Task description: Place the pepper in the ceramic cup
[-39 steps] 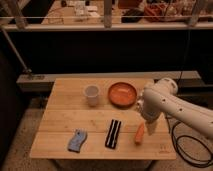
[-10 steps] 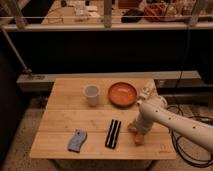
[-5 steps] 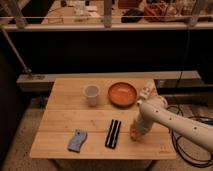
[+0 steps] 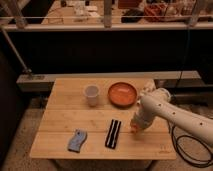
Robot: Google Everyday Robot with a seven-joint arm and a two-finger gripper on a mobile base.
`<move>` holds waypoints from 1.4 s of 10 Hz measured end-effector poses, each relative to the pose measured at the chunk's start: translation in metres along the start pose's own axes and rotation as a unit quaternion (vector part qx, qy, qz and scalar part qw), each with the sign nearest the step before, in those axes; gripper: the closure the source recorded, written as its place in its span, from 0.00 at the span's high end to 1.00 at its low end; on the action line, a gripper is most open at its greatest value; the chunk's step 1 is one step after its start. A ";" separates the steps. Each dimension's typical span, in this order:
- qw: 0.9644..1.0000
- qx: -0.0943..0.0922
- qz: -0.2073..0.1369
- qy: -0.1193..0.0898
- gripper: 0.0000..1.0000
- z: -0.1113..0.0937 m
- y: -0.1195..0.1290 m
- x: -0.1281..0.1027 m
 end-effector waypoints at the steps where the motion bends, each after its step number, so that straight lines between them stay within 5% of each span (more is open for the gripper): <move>1: 1.000 0.002 -0.002 0.001 0.01 -0.004 -0.004 0.000; 4: 1.000 0.010 -0.014 0.004 0.01 -0.029 -0.030 -0.006; 14: 0.999 0.031 -0.036 0.004 0.01 -0.058 -0.082 -0.014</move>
